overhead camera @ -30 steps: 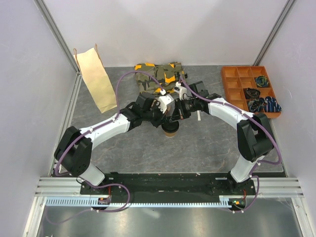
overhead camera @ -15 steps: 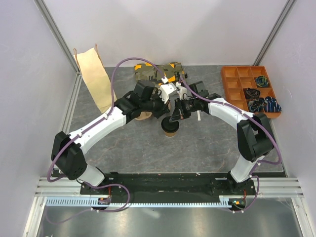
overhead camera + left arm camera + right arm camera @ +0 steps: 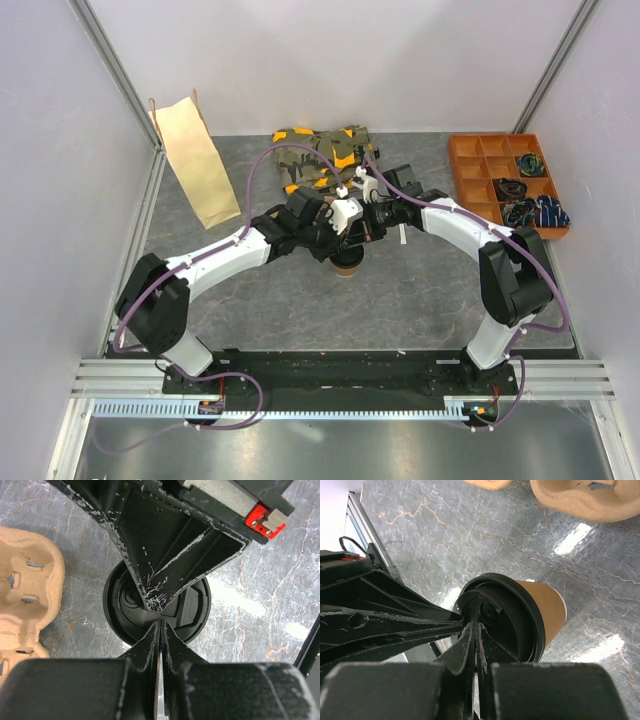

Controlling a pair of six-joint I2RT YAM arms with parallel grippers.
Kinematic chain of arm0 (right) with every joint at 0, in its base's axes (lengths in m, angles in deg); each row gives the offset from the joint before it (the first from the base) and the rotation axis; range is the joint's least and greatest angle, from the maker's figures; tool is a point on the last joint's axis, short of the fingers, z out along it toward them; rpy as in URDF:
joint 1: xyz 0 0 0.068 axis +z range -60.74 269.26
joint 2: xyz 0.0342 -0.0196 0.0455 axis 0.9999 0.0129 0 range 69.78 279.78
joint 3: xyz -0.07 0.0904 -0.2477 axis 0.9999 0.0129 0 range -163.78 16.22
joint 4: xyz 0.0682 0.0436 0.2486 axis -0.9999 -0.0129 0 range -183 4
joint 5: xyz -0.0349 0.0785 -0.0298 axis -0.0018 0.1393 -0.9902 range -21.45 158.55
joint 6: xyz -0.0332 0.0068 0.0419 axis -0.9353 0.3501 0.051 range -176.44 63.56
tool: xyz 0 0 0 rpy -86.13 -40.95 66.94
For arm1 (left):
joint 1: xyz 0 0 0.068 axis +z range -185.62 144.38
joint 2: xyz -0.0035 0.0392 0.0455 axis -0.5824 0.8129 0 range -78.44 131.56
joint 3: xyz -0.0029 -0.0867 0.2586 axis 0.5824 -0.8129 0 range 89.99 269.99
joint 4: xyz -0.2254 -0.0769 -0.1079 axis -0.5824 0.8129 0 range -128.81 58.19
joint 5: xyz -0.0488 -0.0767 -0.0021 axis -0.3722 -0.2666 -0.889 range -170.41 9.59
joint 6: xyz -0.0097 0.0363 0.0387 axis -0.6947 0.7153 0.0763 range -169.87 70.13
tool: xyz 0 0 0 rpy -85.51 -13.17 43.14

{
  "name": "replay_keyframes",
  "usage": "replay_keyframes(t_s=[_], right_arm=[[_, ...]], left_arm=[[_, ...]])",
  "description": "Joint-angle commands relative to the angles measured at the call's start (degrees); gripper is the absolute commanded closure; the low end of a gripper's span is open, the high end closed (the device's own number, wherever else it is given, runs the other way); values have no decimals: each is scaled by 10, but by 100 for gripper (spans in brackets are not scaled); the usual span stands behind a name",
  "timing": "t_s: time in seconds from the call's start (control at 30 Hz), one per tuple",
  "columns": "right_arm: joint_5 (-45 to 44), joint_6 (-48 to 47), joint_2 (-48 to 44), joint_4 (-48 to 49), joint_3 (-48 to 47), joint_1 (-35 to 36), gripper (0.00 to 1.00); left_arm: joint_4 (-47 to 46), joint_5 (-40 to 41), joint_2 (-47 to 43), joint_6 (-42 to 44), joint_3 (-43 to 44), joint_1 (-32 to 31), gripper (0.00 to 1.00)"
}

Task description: Pack the takeout coffee

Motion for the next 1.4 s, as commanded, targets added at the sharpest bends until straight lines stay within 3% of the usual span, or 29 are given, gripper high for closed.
replay_keyframes(t_s=[0.0,0.13,0.27,0.37,0.5,0.6,0.77,0.83,0.97,1.03,1.13,1.37], right_arm=[[-55,-29,27,-48,18,-1,94],[-49,-30,26,-48,18,-1,93],[-30,-26,14,-49,7,-1,88],[-13,-24,-4,-51,-17,-2,80],[-8,-25,-24,-53,-54,-3,73],[-1,-28,-38,-56,-83,-3,57],[-1,-36,-58,-74,-113,-3,39],[-11,-39,-64,-85,-114,-3,37],[-49,-34,-89,-89,-100,-21,24],[-56,-28,-94,-87,-87,-36,19],[-55,-15,-105,-77,-70,-72,8],[-60,-18,-111,-78,-61,-121,4]], left_arm=[[28,5,-14,13,-3,-4,91],[59,-14,-30,8,33,-4,88],[80,-46,-57,-22,55,-3,65],[90,-82,-80,-59,69,11,53],[89,-125,-110,-88,65,41,48],[88,-150,-131,-102,54,75,46],[88,-127,-163,-44,-23,94,44],[74,-106,-181,-24,-59,93,46],[19,-48,-201,-48,-150,92,46],[-44,-48,-208,-81,-178,83,38],[-134,-2,-214,-86,-232,36,35],[-292,62,-131,-110,-259,-3,39]])
